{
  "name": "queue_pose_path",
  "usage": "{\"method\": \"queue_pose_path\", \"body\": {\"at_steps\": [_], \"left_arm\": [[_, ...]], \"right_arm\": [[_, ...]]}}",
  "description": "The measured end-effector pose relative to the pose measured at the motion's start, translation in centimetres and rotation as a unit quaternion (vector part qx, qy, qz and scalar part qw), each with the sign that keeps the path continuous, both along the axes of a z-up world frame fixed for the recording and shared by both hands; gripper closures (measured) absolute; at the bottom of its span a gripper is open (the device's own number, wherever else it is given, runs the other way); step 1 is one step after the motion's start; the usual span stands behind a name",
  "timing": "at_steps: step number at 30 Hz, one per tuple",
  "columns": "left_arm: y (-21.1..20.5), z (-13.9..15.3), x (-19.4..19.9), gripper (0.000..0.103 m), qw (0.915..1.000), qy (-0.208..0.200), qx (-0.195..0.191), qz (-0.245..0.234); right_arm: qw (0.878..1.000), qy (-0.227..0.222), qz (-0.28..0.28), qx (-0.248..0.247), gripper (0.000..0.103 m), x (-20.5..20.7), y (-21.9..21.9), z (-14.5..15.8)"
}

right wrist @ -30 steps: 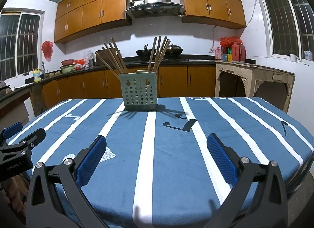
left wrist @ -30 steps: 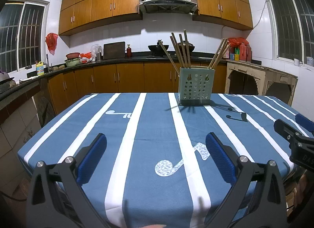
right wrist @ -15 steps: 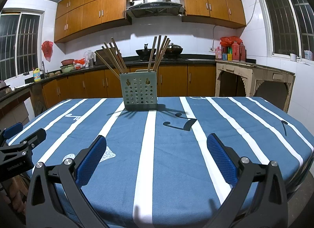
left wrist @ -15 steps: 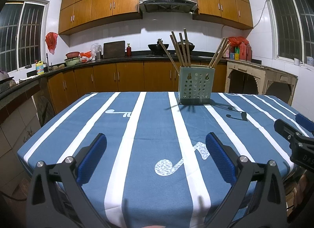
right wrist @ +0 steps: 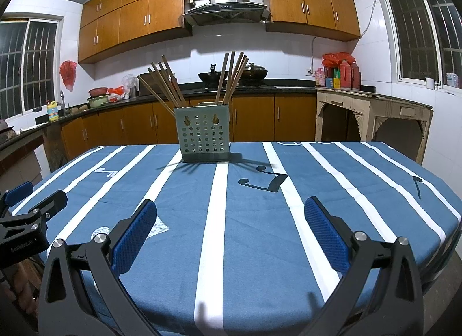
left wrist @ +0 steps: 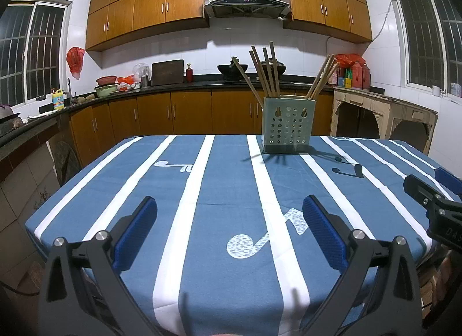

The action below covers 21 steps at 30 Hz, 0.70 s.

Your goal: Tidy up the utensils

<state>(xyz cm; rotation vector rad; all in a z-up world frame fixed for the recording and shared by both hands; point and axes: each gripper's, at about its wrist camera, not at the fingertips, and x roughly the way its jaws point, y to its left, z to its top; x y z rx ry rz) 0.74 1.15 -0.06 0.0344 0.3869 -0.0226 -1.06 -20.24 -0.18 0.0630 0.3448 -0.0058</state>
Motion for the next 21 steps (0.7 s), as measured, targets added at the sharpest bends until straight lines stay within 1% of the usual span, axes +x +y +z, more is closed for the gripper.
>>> {"method": "queue_pose_path", "body": {"at_steps": [21], "left_arm": [[-0.06, -0.11, -0.04, 0.004, 1.0000, 0.001, 0.000, 0.001]], "right_arm": [[1.000, 0.001, 0.000, 0.001, 0.002, 0.04, -0.05, 0.07]]}}
